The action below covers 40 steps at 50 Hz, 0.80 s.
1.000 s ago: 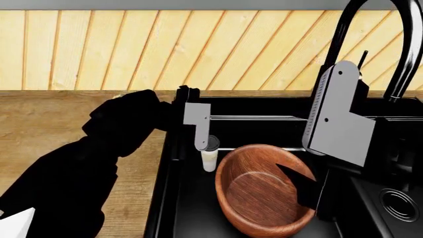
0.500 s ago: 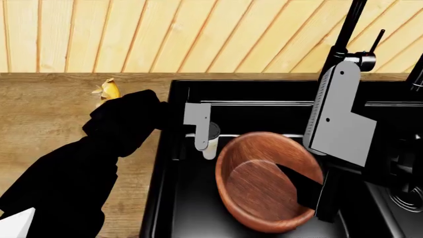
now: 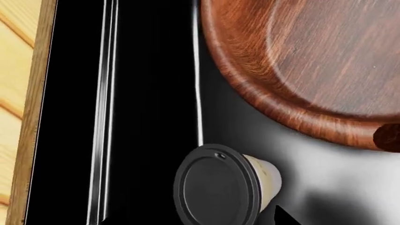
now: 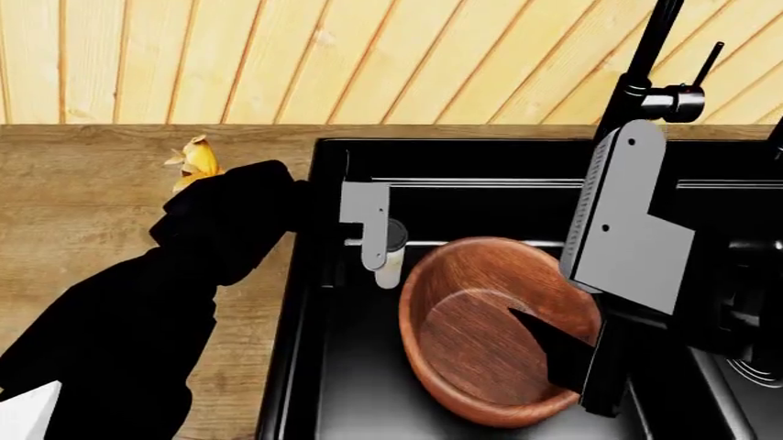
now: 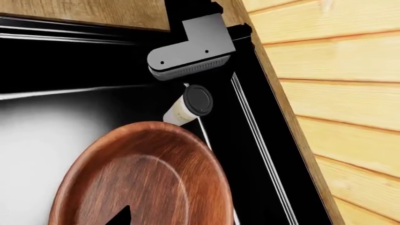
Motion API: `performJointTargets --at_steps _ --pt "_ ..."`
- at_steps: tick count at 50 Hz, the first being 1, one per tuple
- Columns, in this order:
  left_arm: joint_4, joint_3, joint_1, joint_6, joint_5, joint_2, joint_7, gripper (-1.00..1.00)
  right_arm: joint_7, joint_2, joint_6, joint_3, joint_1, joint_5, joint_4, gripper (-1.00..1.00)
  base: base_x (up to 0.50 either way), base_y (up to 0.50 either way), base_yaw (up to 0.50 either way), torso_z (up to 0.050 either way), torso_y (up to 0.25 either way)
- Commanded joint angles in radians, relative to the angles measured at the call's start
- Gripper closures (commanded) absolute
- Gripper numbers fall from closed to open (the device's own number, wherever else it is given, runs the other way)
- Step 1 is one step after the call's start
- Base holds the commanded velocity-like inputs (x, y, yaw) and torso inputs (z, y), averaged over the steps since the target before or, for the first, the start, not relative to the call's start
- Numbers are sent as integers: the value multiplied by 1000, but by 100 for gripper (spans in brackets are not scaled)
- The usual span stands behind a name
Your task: Pick the cup and bowl from the sink and place them on the counter for drying.
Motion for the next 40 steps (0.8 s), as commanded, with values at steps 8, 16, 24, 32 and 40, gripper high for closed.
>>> performJointTargets --at_steps 8,16,24,32,40 --pt "0 -37 10 33 -5 3 -15 -100 9 -6 -19 -8 -25 -1 10 -100 0 0 0 18 -168" --pt "0 -62 28 -50 -16 12 -37 -100 13 7 -20 -3 -26 7 5 -100 0 0 0 8 -64" --pt "0 -59 30 -27 5 4 -49 100 27 9 -6 6 -16 27 -6 -100 0 0 0 0 0" --pt "0 -53 32 -8 5 1 -61 100 29 6 -2 7 -12 33 -8 -100 0 0 0 0 0" --pt "0 -53 31 1 0 -1 -58 100 24 0 -11 3 -16 24 1 -100 1 0 0 0 0"
